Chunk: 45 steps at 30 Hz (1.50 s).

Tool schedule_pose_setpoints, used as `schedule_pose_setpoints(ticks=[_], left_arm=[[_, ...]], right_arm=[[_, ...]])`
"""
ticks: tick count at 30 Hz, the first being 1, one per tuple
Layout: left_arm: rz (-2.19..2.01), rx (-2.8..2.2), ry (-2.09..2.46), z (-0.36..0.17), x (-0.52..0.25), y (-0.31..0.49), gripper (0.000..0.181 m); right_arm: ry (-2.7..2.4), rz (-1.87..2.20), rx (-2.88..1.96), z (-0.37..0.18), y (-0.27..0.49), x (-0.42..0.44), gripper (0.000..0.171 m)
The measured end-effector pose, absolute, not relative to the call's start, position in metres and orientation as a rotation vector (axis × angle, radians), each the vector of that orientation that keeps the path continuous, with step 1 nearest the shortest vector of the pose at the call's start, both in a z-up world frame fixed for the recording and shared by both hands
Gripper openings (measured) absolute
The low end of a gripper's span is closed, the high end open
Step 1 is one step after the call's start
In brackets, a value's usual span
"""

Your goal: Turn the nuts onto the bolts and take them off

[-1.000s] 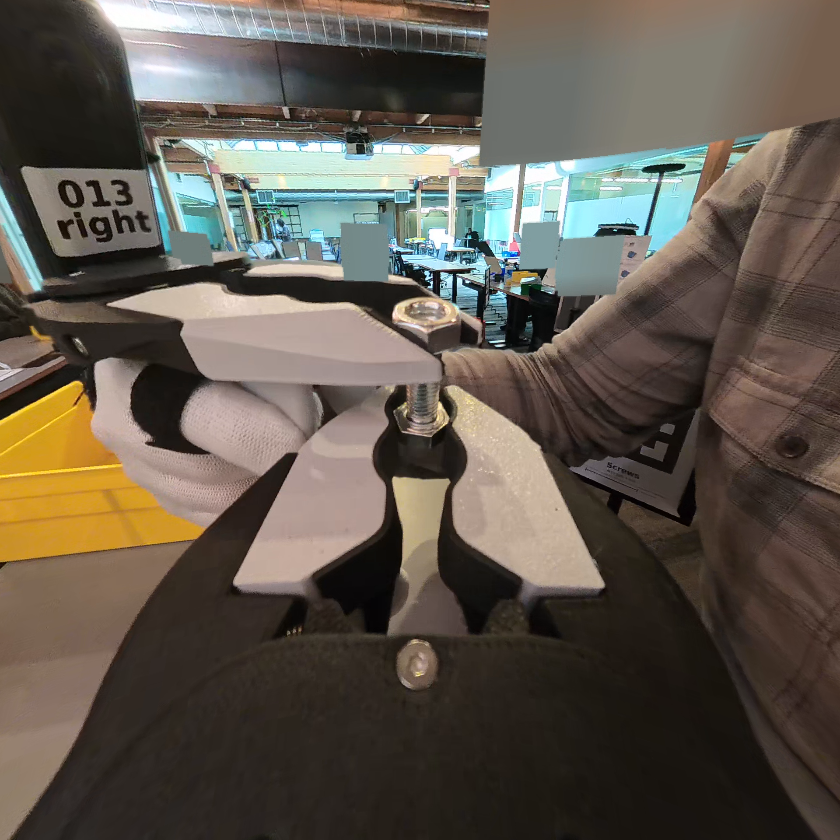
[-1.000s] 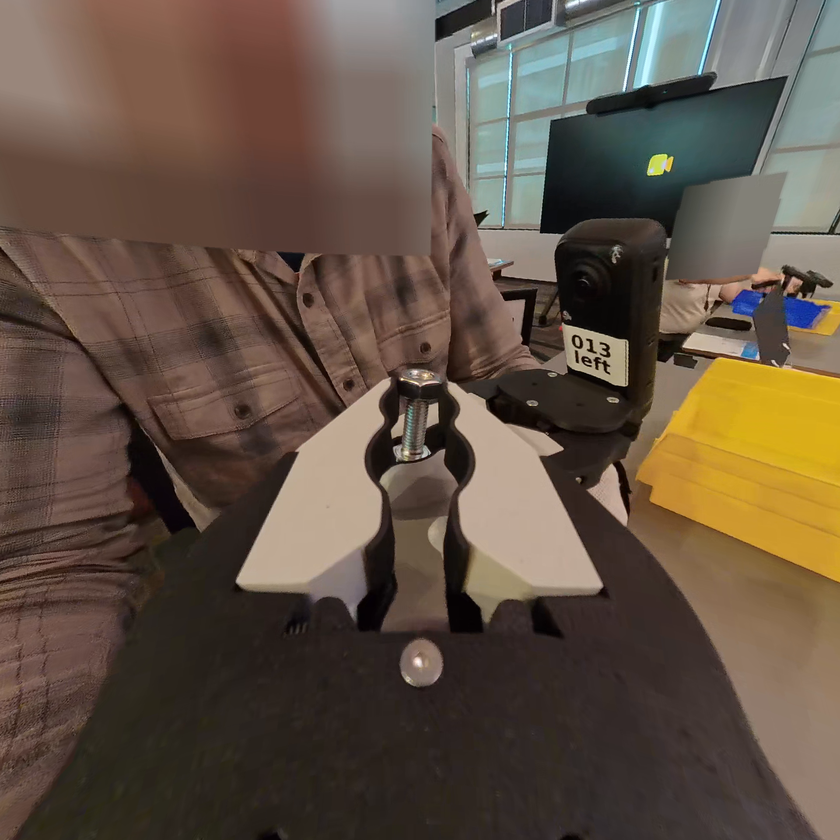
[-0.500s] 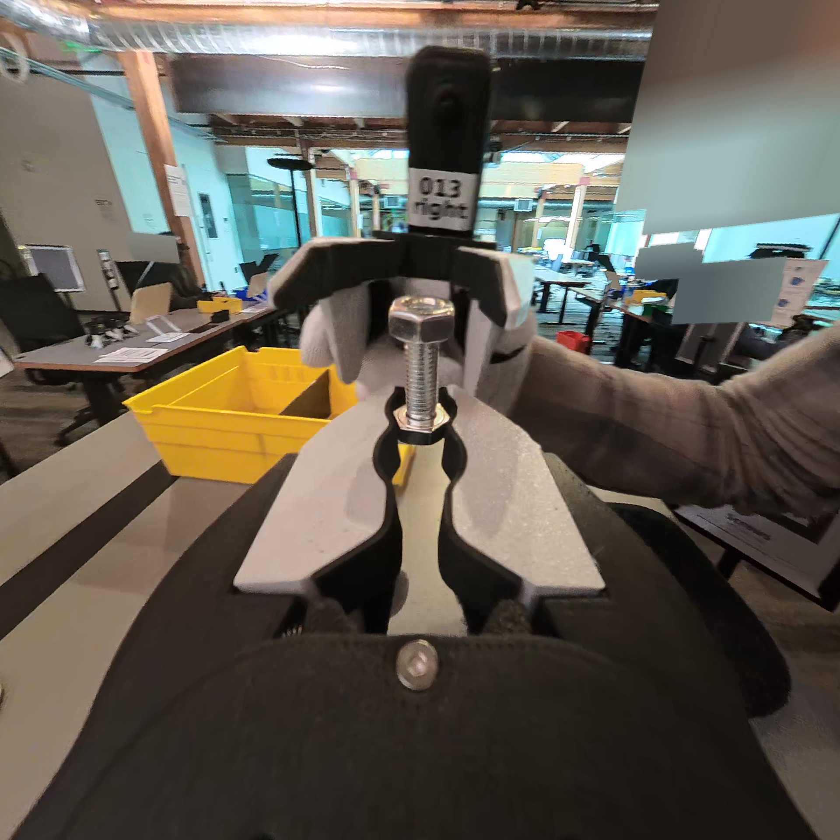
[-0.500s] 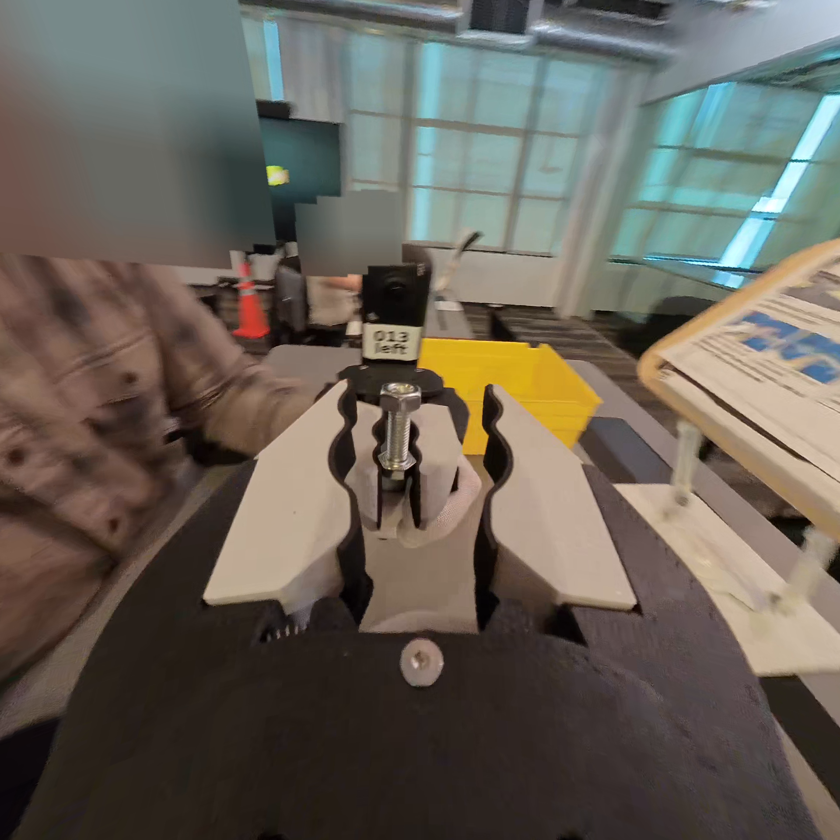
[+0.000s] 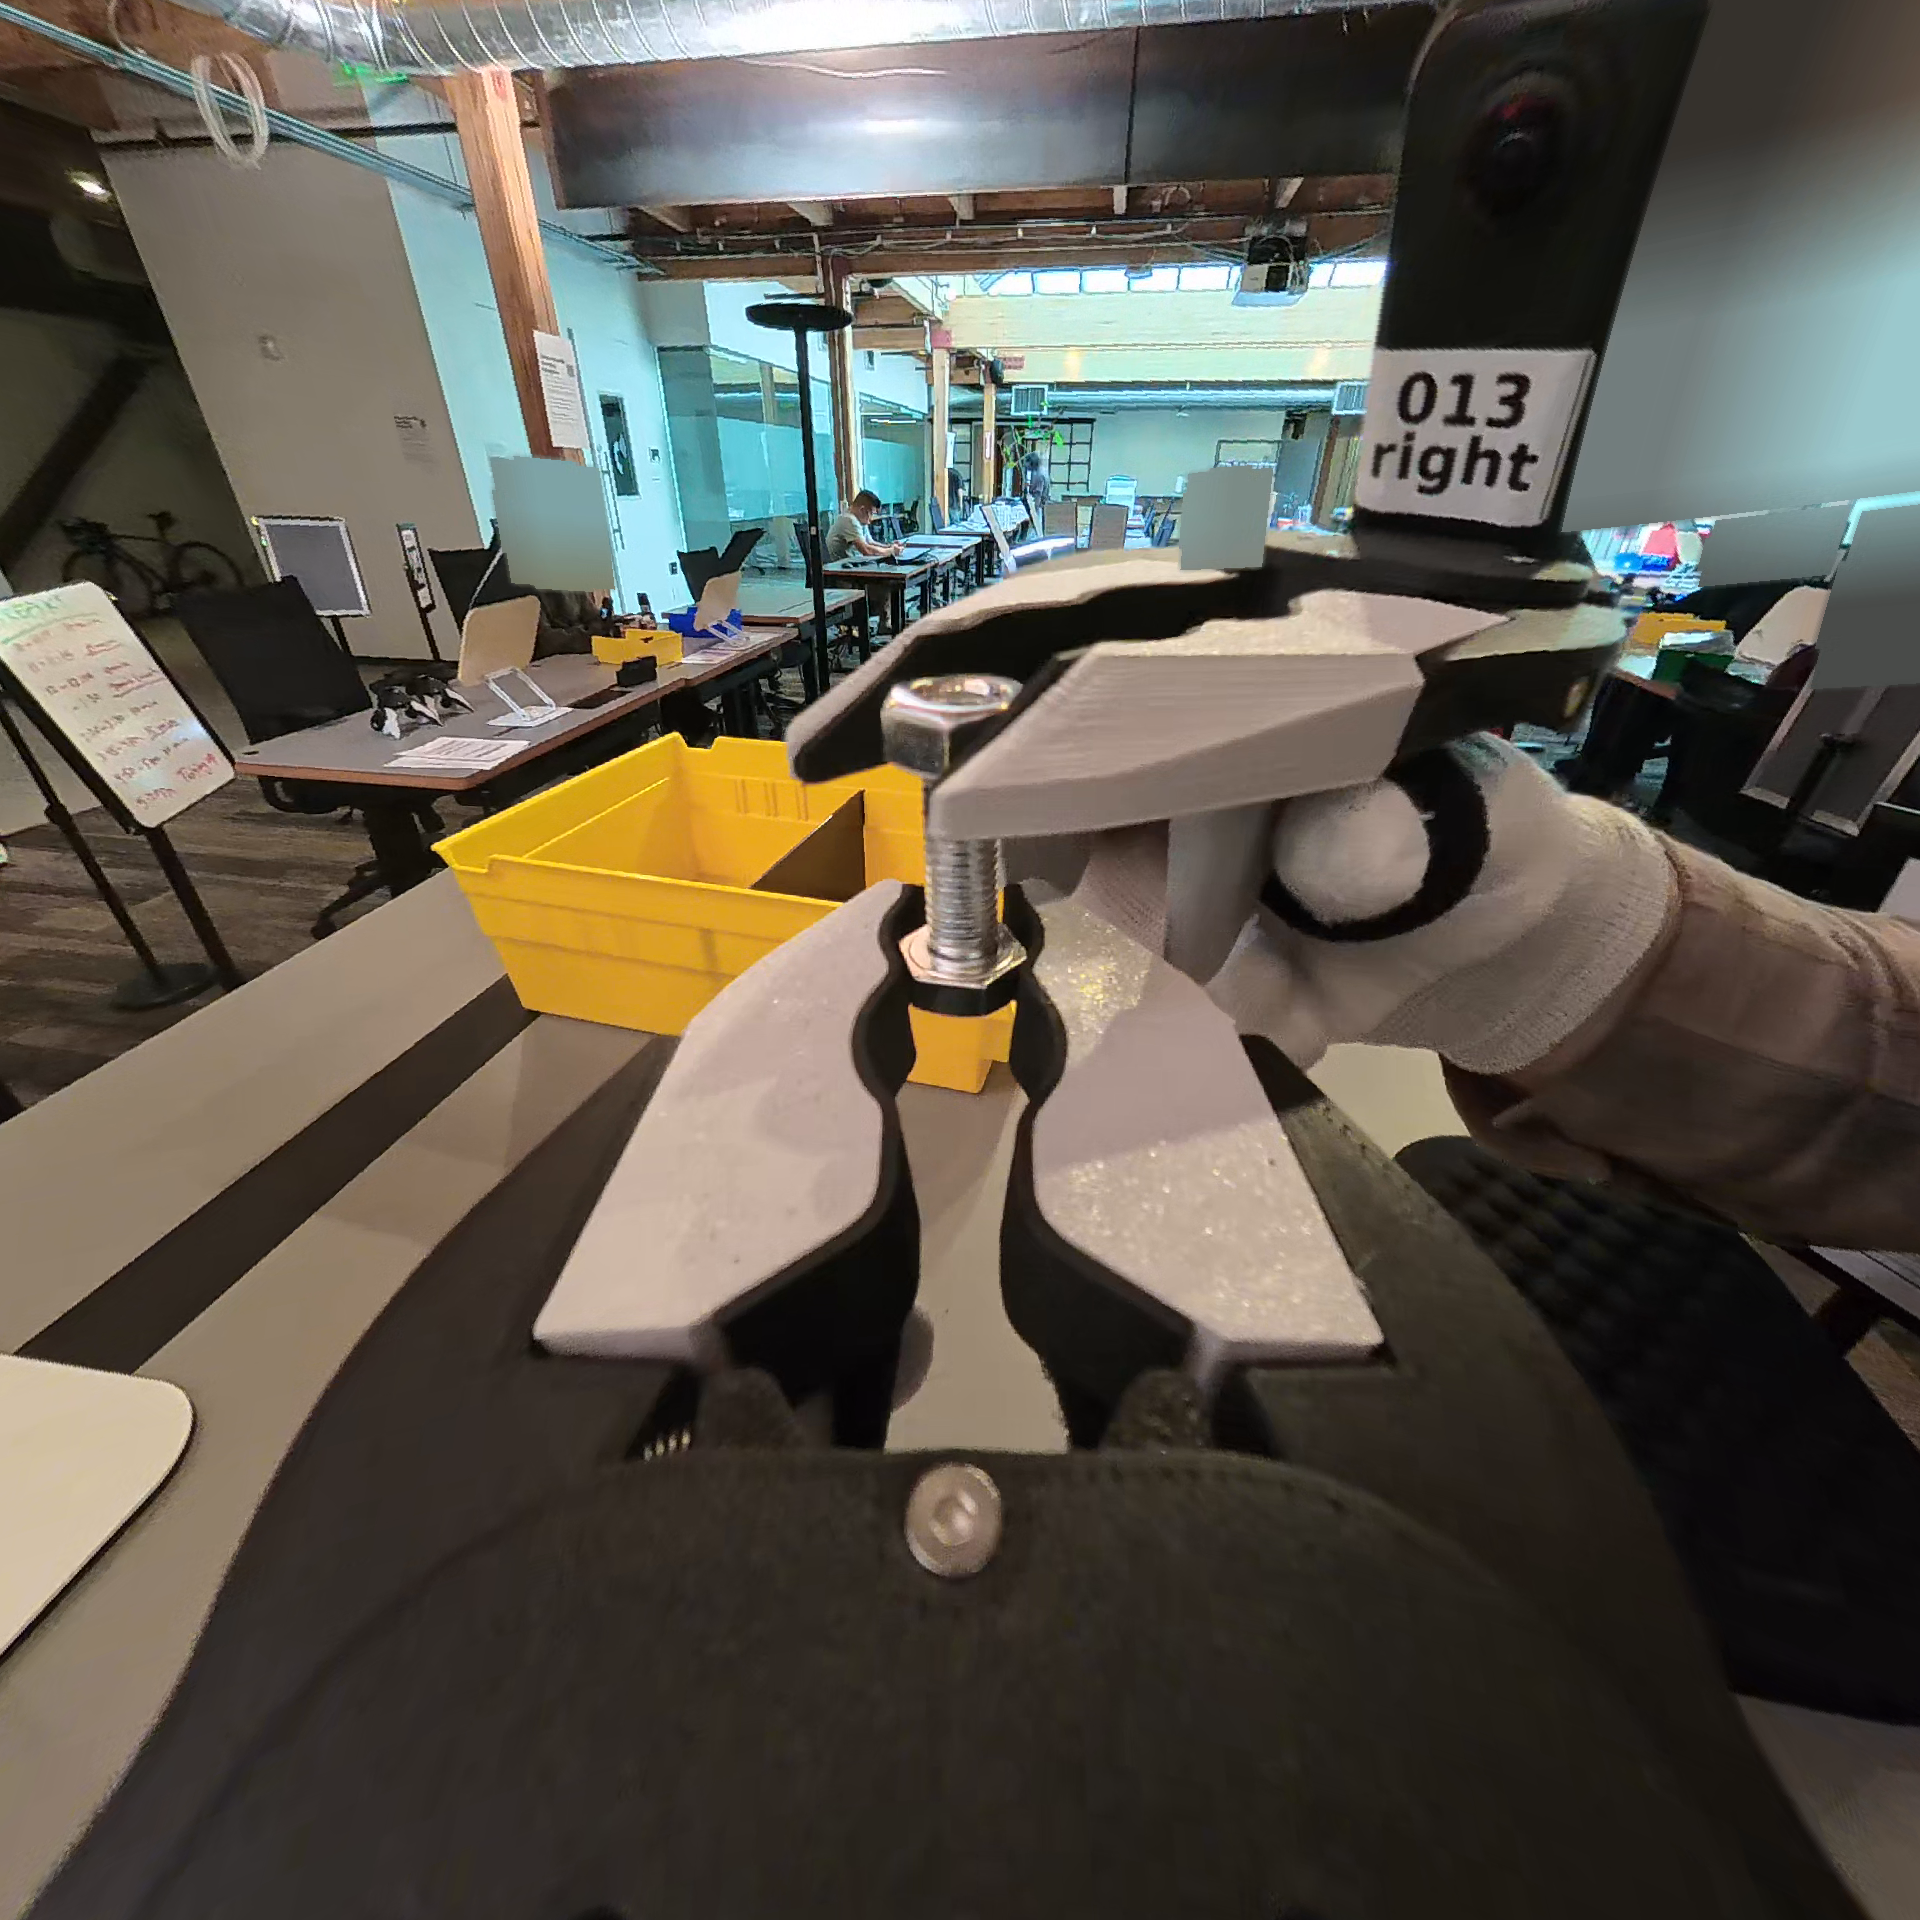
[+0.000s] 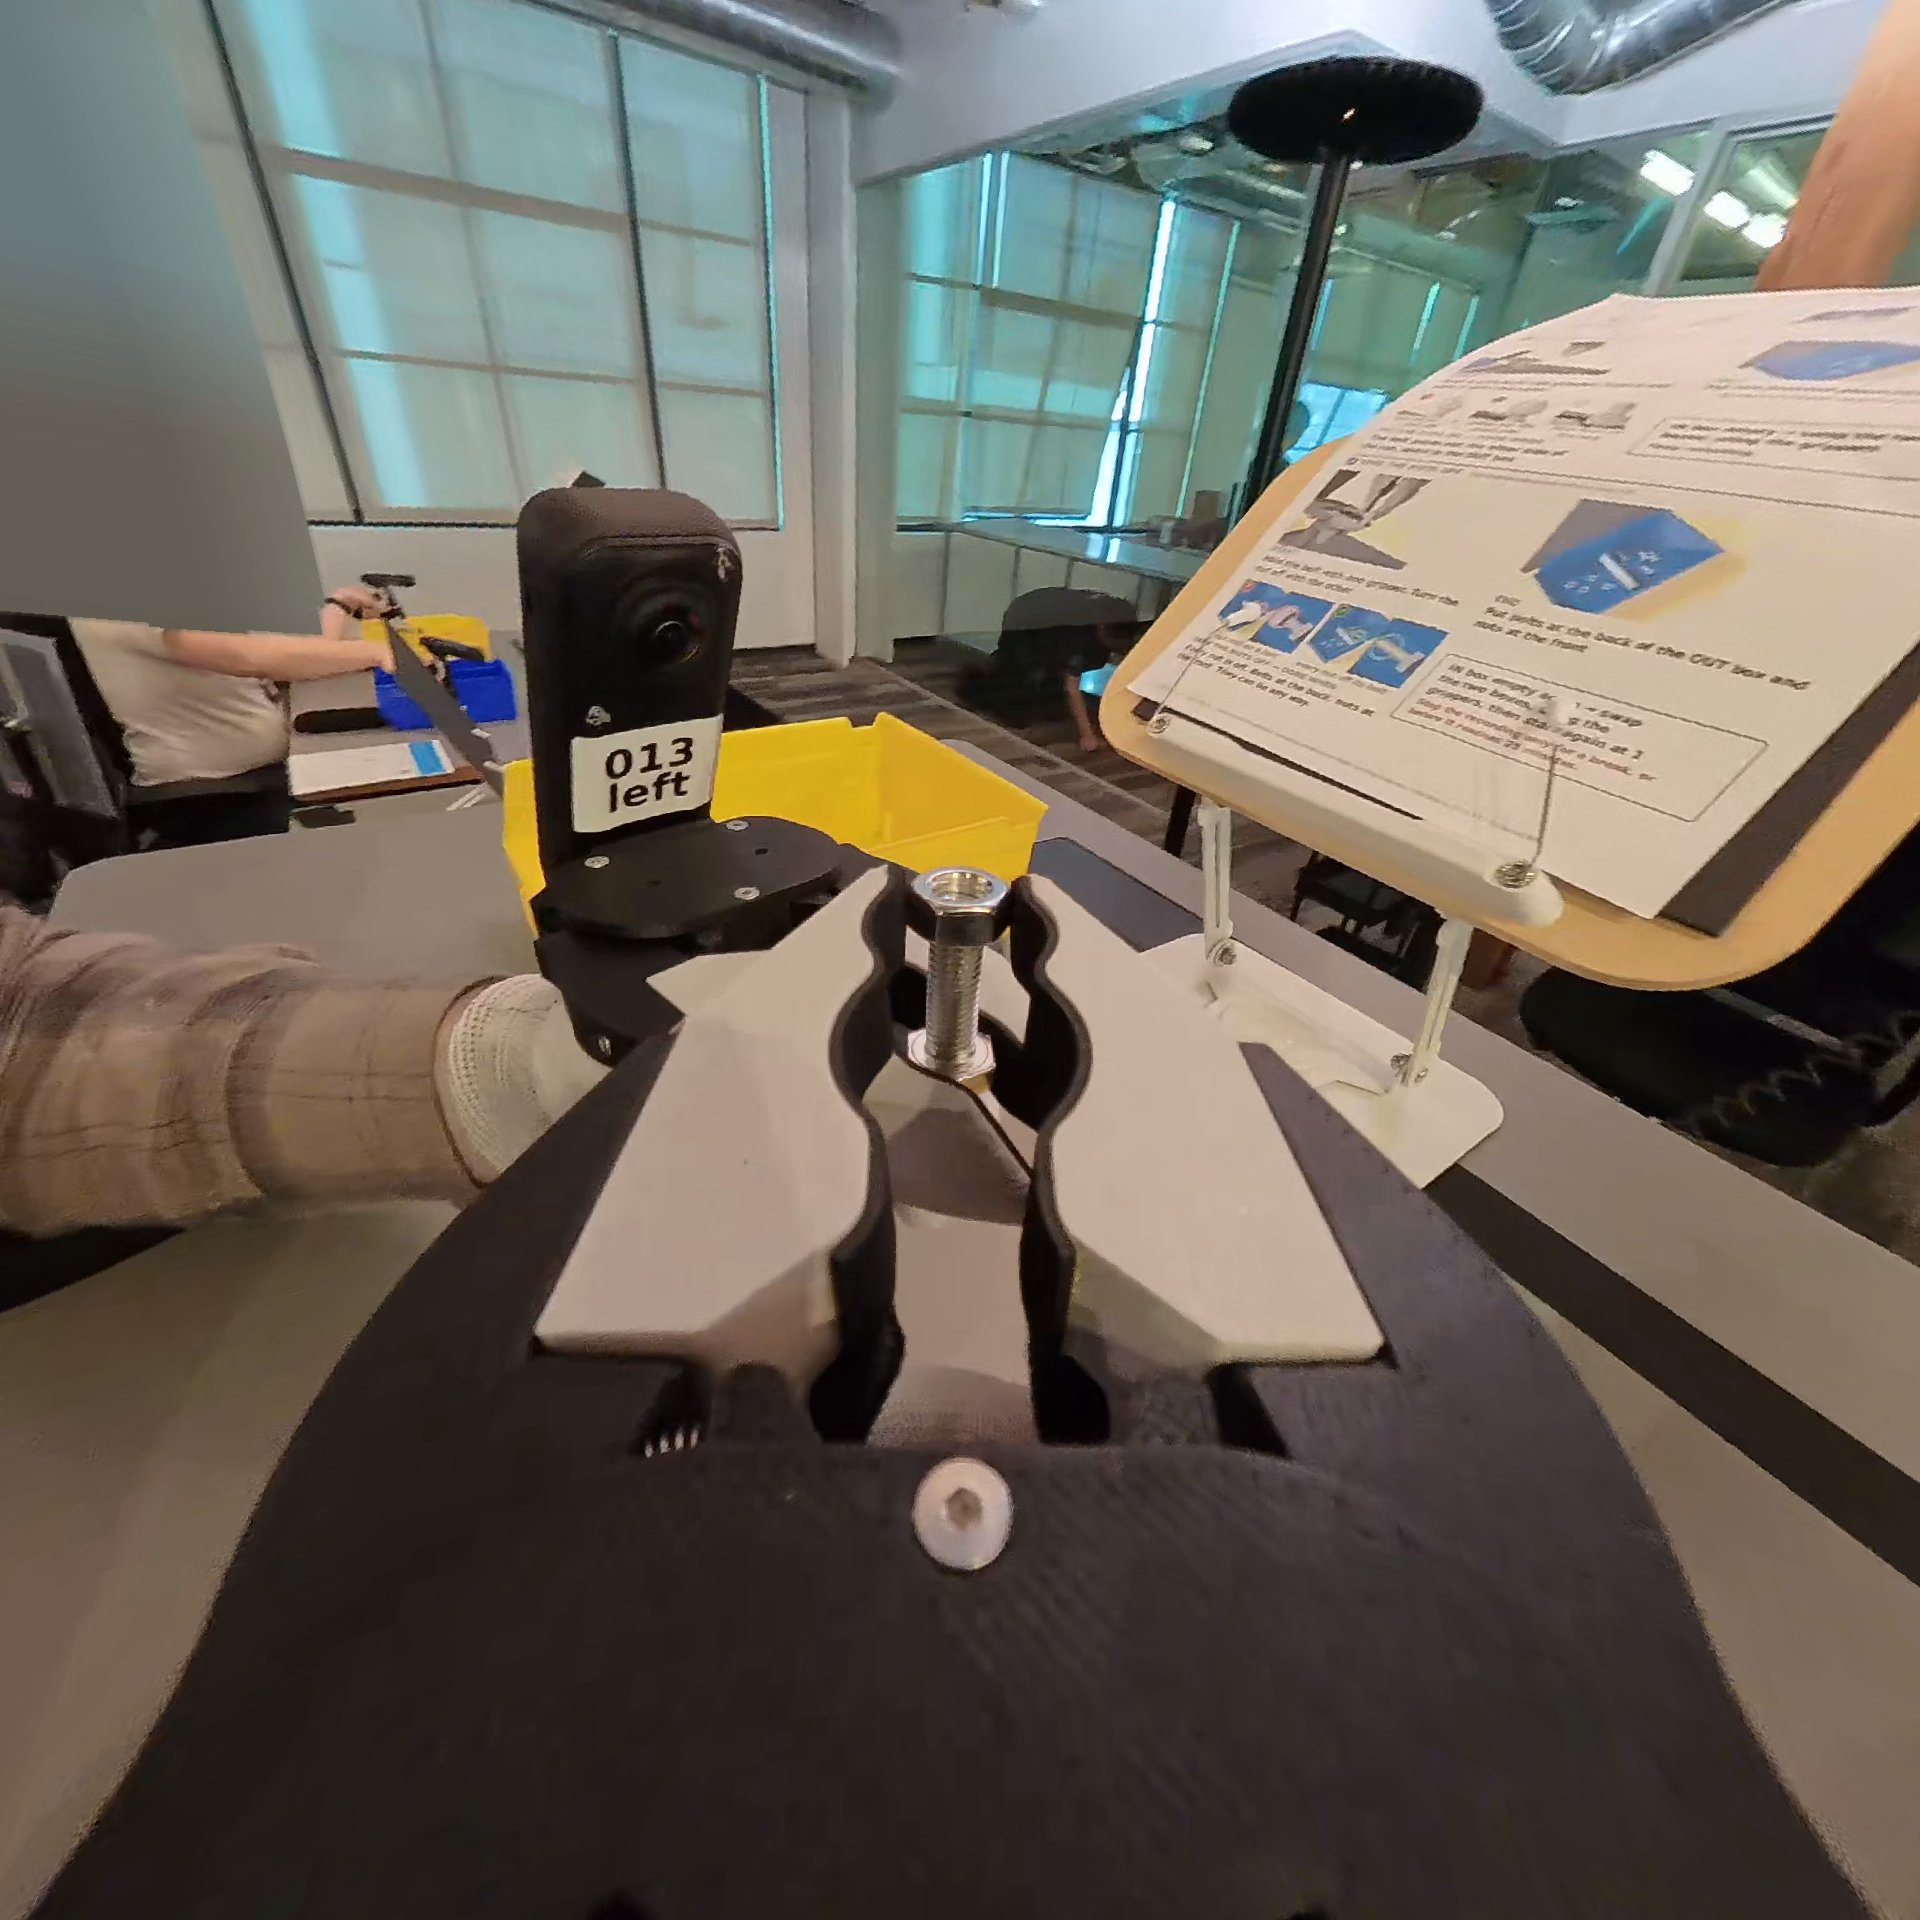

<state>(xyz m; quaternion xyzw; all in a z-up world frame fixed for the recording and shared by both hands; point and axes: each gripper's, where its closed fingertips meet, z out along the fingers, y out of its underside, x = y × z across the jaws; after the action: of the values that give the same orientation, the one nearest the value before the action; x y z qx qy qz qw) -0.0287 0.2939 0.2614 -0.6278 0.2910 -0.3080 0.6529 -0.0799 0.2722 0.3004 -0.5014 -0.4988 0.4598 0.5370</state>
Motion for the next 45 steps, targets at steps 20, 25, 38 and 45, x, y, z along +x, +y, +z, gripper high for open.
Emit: schedule_pose_setpoints(ticks=[20,25,38,45], left_arm=[[-0.835,-1.362,0.752,0.27,-0.015,0.273,0.015],[-0.892,-1.335,0.824,0.272,-0.002,0.258,0.015],[-1.037,-1.326,0.929,0.264,0.015,0.239,0.015],[-0.987,-1.348,0.877,0.265,0.004,0.25,0.015]], right_arm=[[-1.456,1.488,-0.962,0.309,0.248,-0.066,0.017],[-1.691,1.723,-0.77,0.311,0.231,-0.051,0.017],[-2.091,2.066,-0.477,0.302,0.211,-0.032,0.017],[-1.953,1.947,-0.569,0.305,0.222,-0.044,0.049]])
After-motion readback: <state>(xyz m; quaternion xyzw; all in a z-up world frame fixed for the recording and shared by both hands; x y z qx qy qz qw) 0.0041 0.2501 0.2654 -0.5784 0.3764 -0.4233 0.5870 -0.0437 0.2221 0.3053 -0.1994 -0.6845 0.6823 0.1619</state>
